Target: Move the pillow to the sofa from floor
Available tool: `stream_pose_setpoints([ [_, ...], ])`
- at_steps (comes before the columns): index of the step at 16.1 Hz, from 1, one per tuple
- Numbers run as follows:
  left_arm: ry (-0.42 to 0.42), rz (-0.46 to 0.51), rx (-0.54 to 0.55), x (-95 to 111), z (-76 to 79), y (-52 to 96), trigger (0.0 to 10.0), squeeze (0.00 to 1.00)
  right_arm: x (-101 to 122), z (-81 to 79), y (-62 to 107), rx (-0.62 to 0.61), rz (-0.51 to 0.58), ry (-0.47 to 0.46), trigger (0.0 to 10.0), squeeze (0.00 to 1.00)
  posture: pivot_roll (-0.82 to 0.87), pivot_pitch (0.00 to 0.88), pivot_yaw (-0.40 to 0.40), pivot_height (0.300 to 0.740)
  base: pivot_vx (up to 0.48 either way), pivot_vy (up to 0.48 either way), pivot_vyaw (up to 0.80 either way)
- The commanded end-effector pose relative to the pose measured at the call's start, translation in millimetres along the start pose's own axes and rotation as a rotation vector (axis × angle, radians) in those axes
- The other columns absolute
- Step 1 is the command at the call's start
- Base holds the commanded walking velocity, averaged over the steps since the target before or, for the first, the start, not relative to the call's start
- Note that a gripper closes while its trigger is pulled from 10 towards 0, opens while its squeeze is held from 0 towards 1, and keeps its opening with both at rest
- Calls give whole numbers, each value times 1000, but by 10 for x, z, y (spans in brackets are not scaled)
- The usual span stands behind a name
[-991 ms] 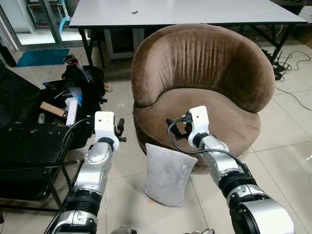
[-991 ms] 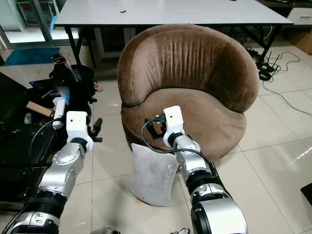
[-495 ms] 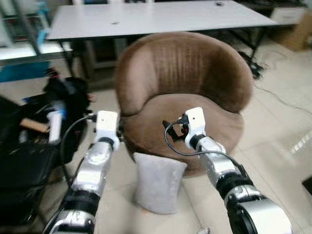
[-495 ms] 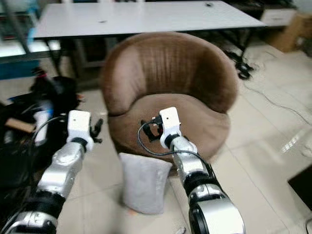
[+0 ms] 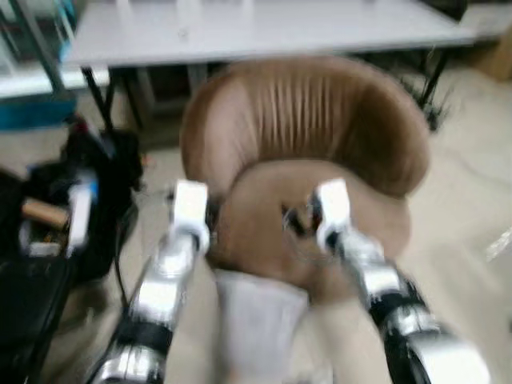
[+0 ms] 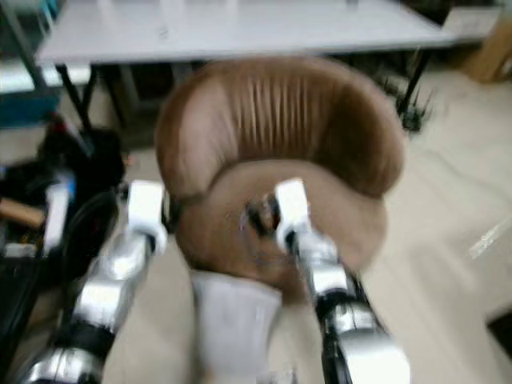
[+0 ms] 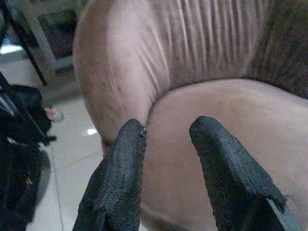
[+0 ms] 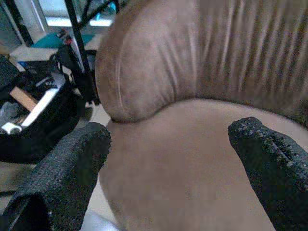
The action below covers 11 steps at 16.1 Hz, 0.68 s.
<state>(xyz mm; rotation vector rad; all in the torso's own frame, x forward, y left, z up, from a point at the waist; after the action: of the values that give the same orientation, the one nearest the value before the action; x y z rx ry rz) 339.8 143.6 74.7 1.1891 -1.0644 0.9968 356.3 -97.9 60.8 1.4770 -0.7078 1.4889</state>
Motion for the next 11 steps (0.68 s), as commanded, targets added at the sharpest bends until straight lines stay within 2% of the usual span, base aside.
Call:
stream_pose_setpoints([
  [1,-8,-5,38,-14,-122,29,10000,0,19,-140,-40,38,6,-9,10000,0,17,0,-1,740,0,0,0],
  [3,-3,-3,26,-12,-110,35,10000,0,12,-170,-40,48,5,-7,10000,0,17,0,-2,740,0,0,0],
  [7,-29,-11,18,-13,-89,32,10000,0,25,-178,-46,55,8,-3,10000,0,15,0,0,740,324,-315,0],
  [9,16,20,18,16,-85,40,10000,0,20,-171,-42,54,7,-5,10000,0,15,0,0,740,321,-304,0],
  [11,-18,-4,52,-17,-137,41,10000,0,7,-170,-37,54,1,-4,10000,0,15,0,1,740,0,0,0],
])
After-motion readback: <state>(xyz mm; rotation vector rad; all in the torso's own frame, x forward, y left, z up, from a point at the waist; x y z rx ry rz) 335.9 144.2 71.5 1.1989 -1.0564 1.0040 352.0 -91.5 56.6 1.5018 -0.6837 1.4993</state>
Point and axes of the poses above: a point about 5 cm out from each wrist's last joint towards the gripper, its own y axis pointing back from the gripper into the wrist, its own x axis along the axis of the wrist's last joint, z = x × y, the point moved 2 cm from there along -y, pointing out of the wrist towards the gripper, and after that the axes turned 9 degrees about y, right-handed, at the moved point
